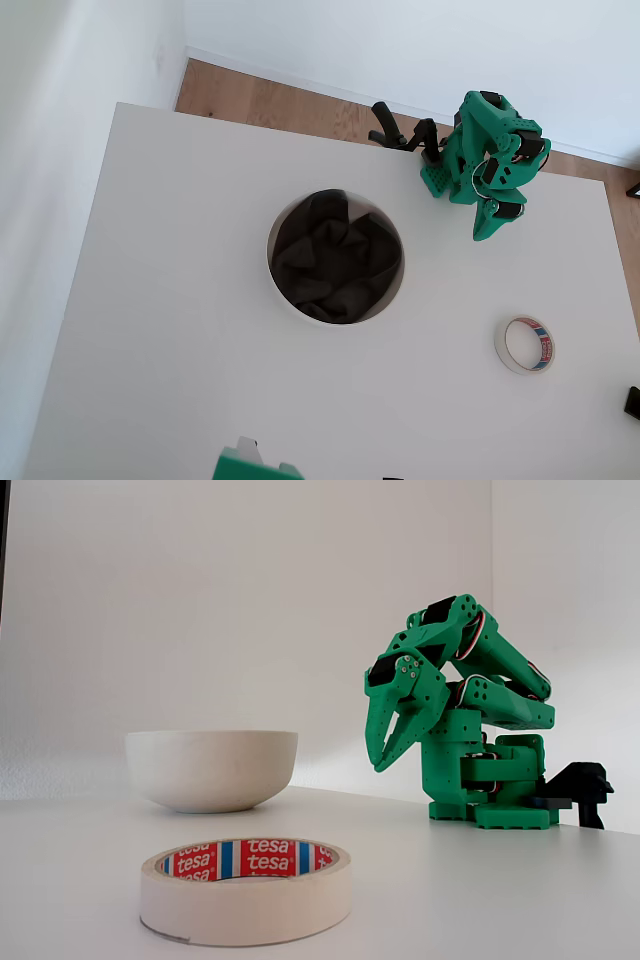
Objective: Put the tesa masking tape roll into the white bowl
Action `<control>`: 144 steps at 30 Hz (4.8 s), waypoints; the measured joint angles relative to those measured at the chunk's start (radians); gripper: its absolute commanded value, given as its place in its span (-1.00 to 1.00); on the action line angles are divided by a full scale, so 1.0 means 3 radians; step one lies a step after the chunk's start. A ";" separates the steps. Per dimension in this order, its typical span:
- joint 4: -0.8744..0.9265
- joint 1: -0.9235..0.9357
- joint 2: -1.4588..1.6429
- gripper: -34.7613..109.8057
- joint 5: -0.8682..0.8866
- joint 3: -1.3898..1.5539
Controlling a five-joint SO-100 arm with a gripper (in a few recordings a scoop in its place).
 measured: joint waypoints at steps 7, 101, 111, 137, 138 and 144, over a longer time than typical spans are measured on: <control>0.0000 -0.0036 0.0000 -0.64 -0.0056 0.0000; -0.0972 -0.0706 -0.4188 -0.58 0.0194 -0.2787; -0.1549 -0.0476 -0.5062 -0.39 0.0286 -0.2812; -0.1600 -0.0977 -0.6075 -0.30 0.0440 -0.3462; -0.1600 -0.0966 -0.6090 -0.30 0.0445 -0.3472; -0.1708 -0.0982 -0.6182 -0.30 0.0450 -0.3523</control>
